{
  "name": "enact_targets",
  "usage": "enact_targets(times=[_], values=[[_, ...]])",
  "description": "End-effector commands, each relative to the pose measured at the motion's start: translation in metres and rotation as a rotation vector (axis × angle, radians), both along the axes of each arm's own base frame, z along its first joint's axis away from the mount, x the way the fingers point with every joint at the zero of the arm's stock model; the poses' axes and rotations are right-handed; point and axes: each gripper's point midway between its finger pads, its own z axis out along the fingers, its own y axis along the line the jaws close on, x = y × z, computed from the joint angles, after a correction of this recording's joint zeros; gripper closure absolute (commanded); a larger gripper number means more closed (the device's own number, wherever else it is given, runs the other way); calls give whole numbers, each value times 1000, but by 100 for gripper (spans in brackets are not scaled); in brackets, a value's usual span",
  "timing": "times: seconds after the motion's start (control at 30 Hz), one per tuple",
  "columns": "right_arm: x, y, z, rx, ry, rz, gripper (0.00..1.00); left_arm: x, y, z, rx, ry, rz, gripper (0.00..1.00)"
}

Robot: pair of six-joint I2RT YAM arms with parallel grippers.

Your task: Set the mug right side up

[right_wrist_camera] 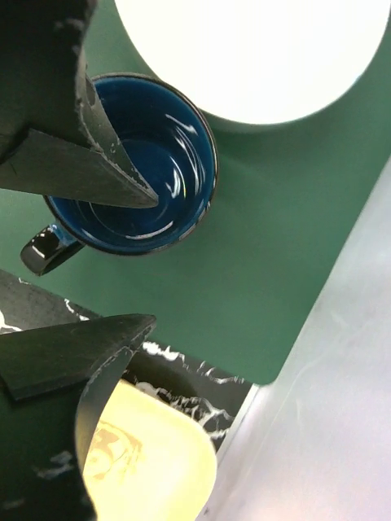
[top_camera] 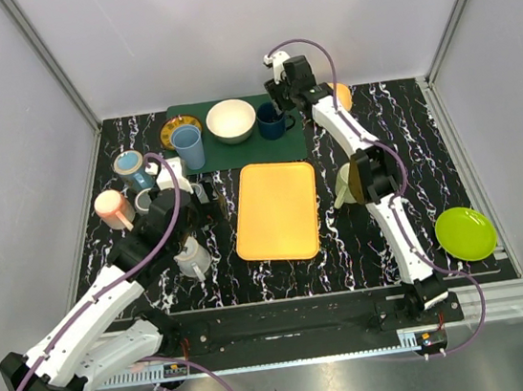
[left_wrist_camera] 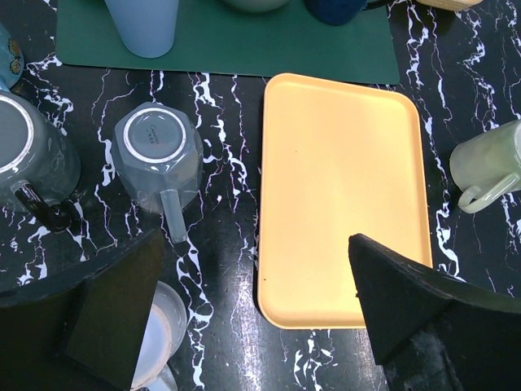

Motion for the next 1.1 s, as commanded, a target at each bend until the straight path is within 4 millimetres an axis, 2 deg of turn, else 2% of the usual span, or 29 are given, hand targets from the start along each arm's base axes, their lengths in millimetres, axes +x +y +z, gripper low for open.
enact_targets(times=[0.0, 0.03, 0.07, 0.1, 0.13, 0.17, 0.2, 0.23, 0.27, 0.33, 0.37, 0.43, 0.47, 0.5, 0.6, 0.67, 0.73, 0.8, 0.83, 0.87, 0.9, 0.97, 1.0, 1.03, 1.07], values=[[8, -22, 104, 71, -193, -172, 39, 3, -5, 4, -31, -13, -9, 1], [3, -25, 139, 111, -248, -191, 39, 2, -5, 4, -34, -13, -10, 1], [-2, -28, 131, 114, -223, -215, 39, 2, -5, 6, -39, -18, -9, 1], [-9, -26, 138, 157, -213, -238, 42, 2, -5, 5, -39, -16, -9, 1], [-21, -25, 166, 198, -239, -243, 46, 2, -5, 6, -44, -19, -9, 1], [-34, -20, 140, 197, -166, -213, 50, 2, -6, 5, -49, -19, -11, 1], [-45, -11, 135, 252, -124, -203, 56, 1, -6, 5, -55, -22, -13, 1], [-59, 0, 162, 312, -171, -170, 72, 1, -7, 4, -59, -22, -16, 1], [-74, 4, 119, 299, -89, -158, 81, 1, -8, 2, -65, -20, -17, 1], [-89, 18, 106, 361, -47, -154, 100, 0, -10, -1, -74, -12, -26, 1], [-100, 24, 76, 360, 29, -140, 100, 0, -12, -1, -83, -8, -28, 1], [-110, 38, 47, 409, 108, -133, 100, -1, -14, -4, -92, 3, -36, 1], [-124, 50, 24, 410, 156, -108, 100, -2, -15, -4, -97, 7, -36, 1], [-129, 57, 16, 420, 170, -100, 100, -2, -16, -5, -101, 8, -36, 1], [-135, 79, 0, 510, 190, -80, 100, -3, -14, -5, -101, 9, -32, 1], [-131, 85, -7, 554, 173, -81, 100, -4, -11, -7, -94, 11, -22, 1], [-124, 86, -16, 563, 172, -114, 100, -5, -9, -6, -91, 9, -15, 1], [-119, 84, -16, 562, 157, -130, 100, -6, -6, -7, -87, 10, -12, 1], [-116, 80, -25, 541, 162, -161, 100, -6, -4, -7, -82, 8, -6, 1], [-110, 80, -22, 528, 145, -166, 100, -6, -3, -8, -76, 7, -3, 1], [-110, 77, -36, 496, 169, -190, 100, -7, -3, -8, -73, 6, -3, 1], [-98, 71, -34, 470, 142, -219, 100, -5, -1, -8, -60, 4, 0, 1], [-98, 69, -49, 443, 169, -235, 100, -5, -1, -9, -56, 4, 0, 1], [-94, 66, -53, 431, 170, -248, 100, -4, -1, -8, -51, 4, 1, 1], [-86, 66, -47, 437, 157, -249, 100, -4, -1, -8, -47, 1, 2, 1]])
